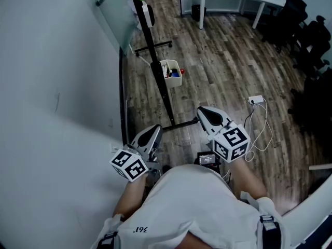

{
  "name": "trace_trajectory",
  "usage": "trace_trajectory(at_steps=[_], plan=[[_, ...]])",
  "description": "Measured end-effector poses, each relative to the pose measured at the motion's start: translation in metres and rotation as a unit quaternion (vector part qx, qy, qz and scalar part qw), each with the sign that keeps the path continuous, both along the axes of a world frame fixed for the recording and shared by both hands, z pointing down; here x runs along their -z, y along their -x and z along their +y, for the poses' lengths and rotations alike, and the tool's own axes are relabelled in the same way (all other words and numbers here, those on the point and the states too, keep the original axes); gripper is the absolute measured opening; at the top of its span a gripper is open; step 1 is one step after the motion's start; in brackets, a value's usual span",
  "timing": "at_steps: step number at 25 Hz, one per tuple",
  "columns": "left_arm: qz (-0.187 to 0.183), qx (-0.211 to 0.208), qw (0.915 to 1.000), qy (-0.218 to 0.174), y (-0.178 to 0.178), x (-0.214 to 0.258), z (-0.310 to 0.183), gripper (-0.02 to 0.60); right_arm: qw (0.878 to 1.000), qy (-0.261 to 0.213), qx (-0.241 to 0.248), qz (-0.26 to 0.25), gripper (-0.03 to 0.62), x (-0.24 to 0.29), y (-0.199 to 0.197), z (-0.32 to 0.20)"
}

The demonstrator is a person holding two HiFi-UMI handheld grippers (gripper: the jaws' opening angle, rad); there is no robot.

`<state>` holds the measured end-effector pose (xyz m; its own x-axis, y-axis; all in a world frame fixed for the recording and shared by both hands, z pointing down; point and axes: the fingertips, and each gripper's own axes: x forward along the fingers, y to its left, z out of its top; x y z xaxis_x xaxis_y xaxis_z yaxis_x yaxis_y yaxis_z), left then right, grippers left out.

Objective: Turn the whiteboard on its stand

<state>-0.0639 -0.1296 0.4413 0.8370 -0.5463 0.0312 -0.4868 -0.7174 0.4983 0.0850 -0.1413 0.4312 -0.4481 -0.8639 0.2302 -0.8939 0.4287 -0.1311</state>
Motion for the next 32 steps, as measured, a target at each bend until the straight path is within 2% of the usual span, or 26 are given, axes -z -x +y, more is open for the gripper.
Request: trace_trajectory(at_steps=[17, 32], plan=[[-0.004, -0.007, 1.0, 0.004, -0.012, 0.014, 0.009, 0.008, 1.0, -0.011, -0.019, 0.0, 0.026, 0.011, -0.016, 0.006], [-0.017, -0.021, 0.9994, 0.024, -0.022, 0.0, 0.011, 0.008, 0.999, -0.007, -0.031, 0.005, 0.026, 0.001, -0.026, 0.003]])
